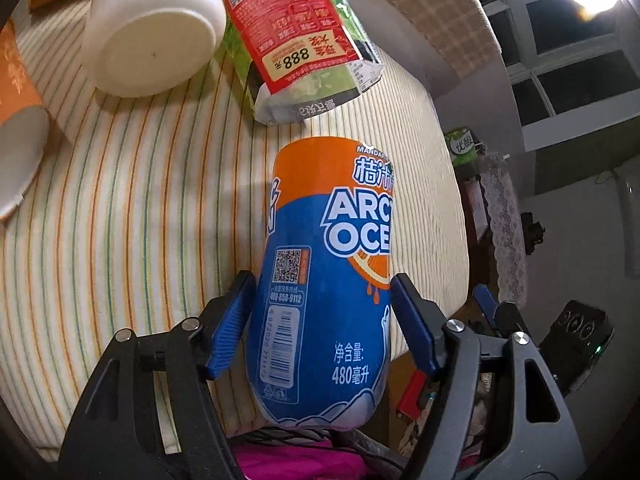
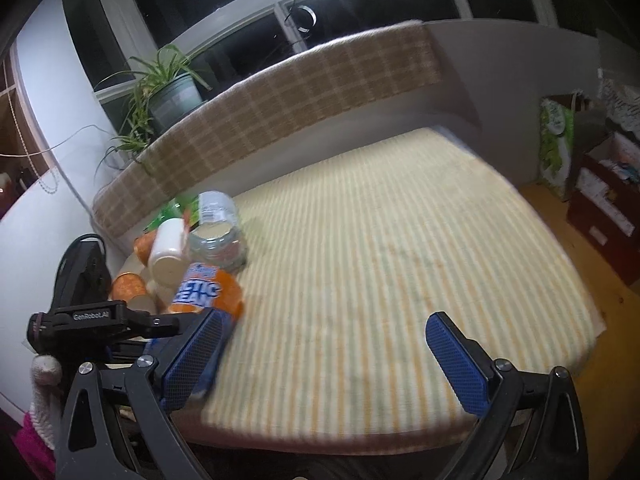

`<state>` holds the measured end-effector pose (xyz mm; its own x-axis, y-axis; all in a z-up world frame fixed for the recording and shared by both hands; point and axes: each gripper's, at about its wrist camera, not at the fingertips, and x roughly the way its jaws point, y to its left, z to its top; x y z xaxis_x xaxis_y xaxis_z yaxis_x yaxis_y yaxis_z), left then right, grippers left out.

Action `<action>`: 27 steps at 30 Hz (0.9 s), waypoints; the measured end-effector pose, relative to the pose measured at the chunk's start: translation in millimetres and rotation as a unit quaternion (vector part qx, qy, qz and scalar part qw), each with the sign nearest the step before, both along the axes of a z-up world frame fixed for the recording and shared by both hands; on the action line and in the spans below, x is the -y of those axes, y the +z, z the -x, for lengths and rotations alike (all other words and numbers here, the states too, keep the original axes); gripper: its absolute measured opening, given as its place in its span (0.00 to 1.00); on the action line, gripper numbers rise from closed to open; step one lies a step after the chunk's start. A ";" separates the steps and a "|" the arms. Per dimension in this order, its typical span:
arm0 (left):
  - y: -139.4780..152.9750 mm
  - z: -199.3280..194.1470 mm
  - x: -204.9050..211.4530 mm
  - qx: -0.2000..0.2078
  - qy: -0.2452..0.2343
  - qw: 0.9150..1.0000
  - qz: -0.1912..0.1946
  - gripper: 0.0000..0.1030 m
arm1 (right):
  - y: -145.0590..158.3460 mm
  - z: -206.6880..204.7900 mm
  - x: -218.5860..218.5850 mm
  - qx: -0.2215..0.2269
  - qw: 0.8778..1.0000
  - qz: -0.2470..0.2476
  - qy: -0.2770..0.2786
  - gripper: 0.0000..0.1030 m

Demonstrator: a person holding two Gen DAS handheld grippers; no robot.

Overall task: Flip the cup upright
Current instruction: 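Close the right gripper on the bottle while the left gripper holds it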

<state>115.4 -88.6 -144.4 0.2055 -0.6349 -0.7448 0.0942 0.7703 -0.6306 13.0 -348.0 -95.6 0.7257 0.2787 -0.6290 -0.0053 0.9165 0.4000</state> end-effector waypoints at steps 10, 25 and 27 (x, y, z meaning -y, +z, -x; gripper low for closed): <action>18.1 8.8 -11.0 0.035 -0.027 0.998 -0.039 0.71 | -12.1 -50.0 -29.2 -0.081 0.990 -0.099 0.056 1.00; 49.7 40.7 -51.3 0.138 -0.002 0.981 -0.139 0.71 | -43.1 -102.0 -77.4 -0.208 0.948 -0.211 0.115 0.92; 53.8 47.7 -58.1 0.163 0.014 0.972 -0.169 0.71 | -45.2 -106.4 -81.5 -0.220 0.945 -0.210 0.118 0.89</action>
<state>67.7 -30.5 -90.6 0.4803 -0.3553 -0.8019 0.2221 0.9338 -0.2807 119.5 -266.5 -140.8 0.3055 0.6926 -0.6534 0.0619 0.6703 0.7395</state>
